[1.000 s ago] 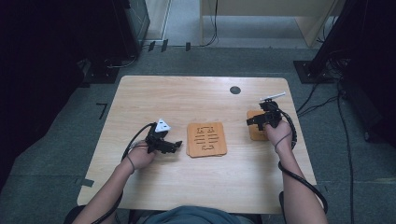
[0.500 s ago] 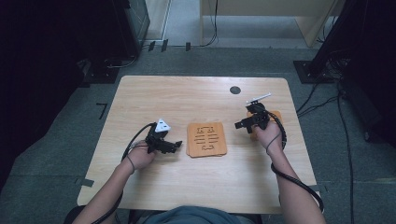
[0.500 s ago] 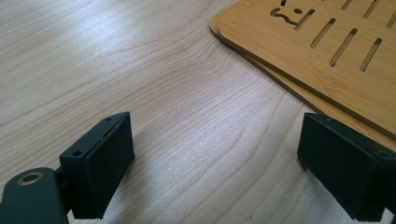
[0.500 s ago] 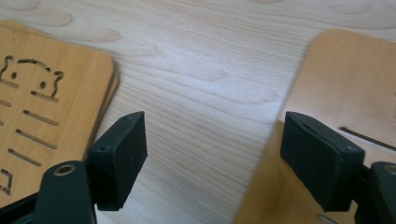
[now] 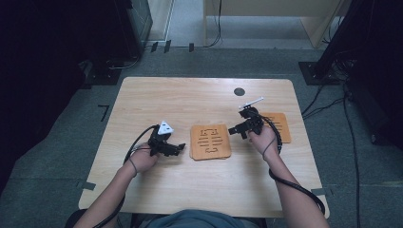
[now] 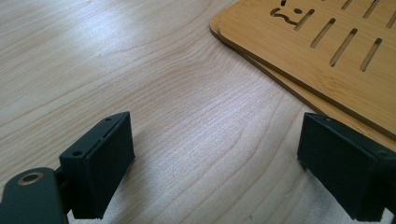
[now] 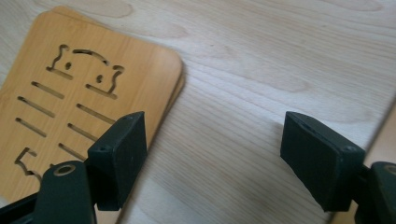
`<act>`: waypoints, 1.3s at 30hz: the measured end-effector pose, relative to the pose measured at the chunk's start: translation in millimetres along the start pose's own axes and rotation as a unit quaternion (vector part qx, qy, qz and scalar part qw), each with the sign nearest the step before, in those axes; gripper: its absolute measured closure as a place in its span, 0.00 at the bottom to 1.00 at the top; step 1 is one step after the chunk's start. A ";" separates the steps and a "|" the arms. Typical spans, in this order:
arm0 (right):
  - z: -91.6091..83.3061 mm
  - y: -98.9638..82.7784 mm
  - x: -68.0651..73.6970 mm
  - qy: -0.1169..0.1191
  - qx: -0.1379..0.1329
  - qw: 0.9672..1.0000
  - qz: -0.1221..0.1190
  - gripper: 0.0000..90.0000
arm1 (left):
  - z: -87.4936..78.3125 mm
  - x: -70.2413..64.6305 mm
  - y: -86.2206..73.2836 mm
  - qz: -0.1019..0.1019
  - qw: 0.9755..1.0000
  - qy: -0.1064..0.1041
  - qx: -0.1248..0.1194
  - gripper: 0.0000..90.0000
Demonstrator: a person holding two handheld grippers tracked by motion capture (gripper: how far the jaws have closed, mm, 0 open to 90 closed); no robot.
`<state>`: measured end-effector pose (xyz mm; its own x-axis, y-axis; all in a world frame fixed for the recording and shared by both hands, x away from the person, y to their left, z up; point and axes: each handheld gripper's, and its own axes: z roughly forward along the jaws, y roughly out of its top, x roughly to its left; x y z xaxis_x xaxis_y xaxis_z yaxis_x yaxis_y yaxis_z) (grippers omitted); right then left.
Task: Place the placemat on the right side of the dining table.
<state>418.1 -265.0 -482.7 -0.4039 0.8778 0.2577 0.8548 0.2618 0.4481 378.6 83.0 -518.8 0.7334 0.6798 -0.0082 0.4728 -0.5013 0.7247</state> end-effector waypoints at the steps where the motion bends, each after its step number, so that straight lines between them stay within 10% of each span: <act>1: 0.8 0.0 1.8 0.001 0.001 1.000 -0.002 0.25 | 0.0 0.0 0.0 0.000 1.000 0.000 0.000 0.11; 20: 14.1 -1.3 18.8 0.010 0.016 0.999 -0.030 0.22 | 0.0 0.0 0.0 0.000 1.000 0.000 0.000 0.11; 32: 22.8 -6.6 33.5 -0.019 0.023 0.992 -0.125 0.07 | 0.0 -0.1 0.0 0.000 1.000 0.000 0.000 0.11; 39: 25.5 -14.0 36.0 -0.018 0.008 0.991 -0.132 0.00 | 0.0 0.0 0.0 0.000 1.000 0.000 0.000 0.11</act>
<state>399.9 -226.9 -501.5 -0.6024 0.7917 0.1016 0.7261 0.4907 0.4816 378.6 83.0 -518.8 0.7332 0.6800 -0.0081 0.4727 -0.5011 0.7249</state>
